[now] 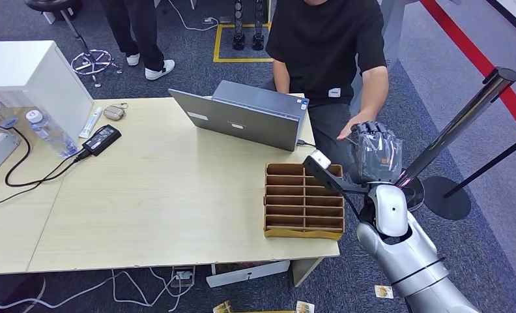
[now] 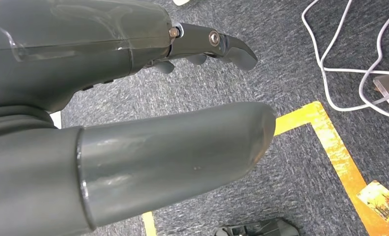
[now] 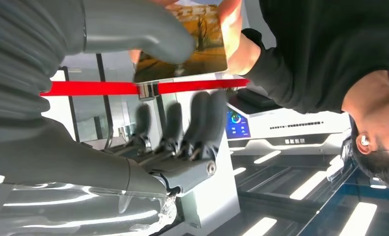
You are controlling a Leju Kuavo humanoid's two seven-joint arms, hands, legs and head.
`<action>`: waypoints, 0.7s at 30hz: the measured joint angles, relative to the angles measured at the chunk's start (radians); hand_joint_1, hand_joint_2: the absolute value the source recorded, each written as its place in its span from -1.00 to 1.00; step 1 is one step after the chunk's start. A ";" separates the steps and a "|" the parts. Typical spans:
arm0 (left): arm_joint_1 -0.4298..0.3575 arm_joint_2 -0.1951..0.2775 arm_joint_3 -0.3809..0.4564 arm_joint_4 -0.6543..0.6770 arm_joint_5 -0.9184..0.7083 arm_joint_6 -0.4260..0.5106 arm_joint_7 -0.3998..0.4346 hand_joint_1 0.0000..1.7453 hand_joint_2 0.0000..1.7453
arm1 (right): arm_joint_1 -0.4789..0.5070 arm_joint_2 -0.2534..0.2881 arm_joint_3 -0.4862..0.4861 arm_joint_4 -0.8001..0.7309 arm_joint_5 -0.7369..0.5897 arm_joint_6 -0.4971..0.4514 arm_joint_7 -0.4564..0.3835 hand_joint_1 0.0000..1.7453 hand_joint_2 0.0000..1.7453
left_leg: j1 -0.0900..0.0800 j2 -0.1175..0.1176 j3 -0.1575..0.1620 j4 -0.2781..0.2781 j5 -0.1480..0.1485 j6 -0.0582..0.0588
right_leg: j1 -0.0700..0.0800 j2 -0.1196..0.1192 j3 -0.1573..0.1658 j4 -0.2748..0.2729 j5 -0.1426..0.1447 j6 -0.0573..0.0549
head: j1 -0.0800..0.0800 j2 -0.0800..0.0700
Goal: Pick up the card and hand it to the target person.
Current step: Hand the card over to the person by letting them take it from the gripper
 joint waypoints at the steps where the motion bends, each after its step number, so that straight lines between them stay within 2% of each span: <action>1: 0.000 0.000 0.000 0.000 0.000 0.000 0.000 -1.00 -1.00 | 0.000 0.000 0.000 0.002 0.000 0.000 0.000 -0.86 1.00 | 0.000 0.000 0.000 0.000 0.000 0.000 | 0.000 0.000 0.000 0.000 0.000 0.000 | 0.000 0.000; 14: 0.000 0.000 0.000 0.000 0.000 0.000 0.001 -1.00 -1.00 | 0.004 0.001 0.000 0.019 0.000 0.000 0.000 -0.86 1.00 | 0.000 0.000 0.000 0.000 0.000 0.000 | 0.000 0.000 0.000 0.000 0.000 0.000 | 0.000 0.000; 18: 0.000 0.000 0.000 0.000 0.000 0.000 0.001 -1.00 -1.00 | 0.004 0.001 0.000 0.020 0.000 0.000 0.000 -1.00 1.00 | 0.000 0.000 0.000 0.000 0.000 0.000 | 0.000 0.000 0.000 0.000 0.000 0.000 | 0.000 0.000; 21: 0.000 0.000 0.000 0.000 0.000 0.000 0.004 -1.00 -1.00 | 0.005 0.001 0.000 0.021 0.000 0.001 0.000 -1.00 1.00 | 0.000 0.000 0.000 0.000 0.000 0.000 | 0.000 0.000 0.000 0.000 0.000 0.000 | 0.000 0.000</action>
